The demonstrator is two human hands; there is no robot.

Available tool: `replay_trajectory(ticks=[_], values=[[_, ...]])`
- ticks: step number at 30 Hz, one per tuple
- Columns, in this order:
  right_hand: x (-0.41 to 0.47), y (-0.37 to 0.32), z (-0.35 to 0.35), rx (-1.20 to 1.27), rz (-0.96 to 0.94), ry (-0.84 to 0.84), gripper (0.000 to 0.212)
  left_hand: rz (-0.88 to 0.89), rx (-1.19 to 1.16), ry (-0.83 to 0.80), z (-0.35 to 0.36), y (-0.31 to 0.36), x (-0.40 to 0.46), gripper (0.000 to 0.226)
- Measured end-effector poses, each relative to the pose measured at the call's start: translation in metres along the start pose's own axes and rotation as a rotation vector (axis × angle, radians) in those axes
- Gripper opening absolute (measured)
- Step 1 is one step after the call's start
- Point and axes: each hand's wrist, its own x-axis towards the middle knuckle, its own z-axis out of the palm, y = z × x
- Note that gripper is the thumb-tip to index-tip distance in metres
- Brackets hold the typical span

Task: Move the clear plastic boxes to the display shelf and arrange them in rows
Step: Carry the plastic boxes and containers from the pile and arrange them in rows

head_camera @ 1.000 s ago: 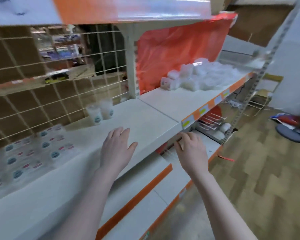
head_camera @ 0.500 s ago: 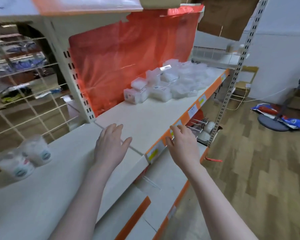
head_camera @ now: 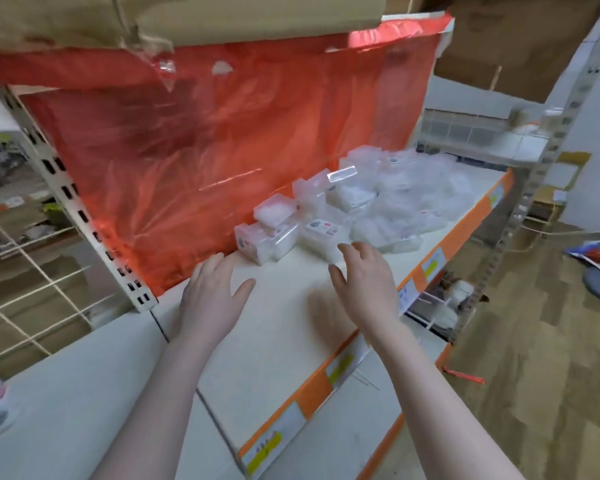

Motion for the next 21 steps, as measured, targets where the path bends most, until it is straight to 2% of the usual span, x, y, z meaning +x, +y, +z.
replay_trajectory(ticks=[7,12,15,21], values=[[0.085,0.03,0.018,0.167,-0.293,-0.09,0.036,-0.299,0.025,0.099,0.023,0.035,0.027,0.052],[0.126,0.031,0.03,0.23,-0.446,-0.2,0.037,-0.447,0.045,0.137,0.029,0.055,0.028,0.054],[0.136,0.024,0.036,0.255,-0.554,-0.253,0.03,-0.509,0.07,0.149,0.029,0.058,0.023,0.055],[0.162,0.007,0.059,0.199,-0.71,-0.386,0.041,-0.553,0.099,0.177,0.027,0.055,0.018,0.055]])
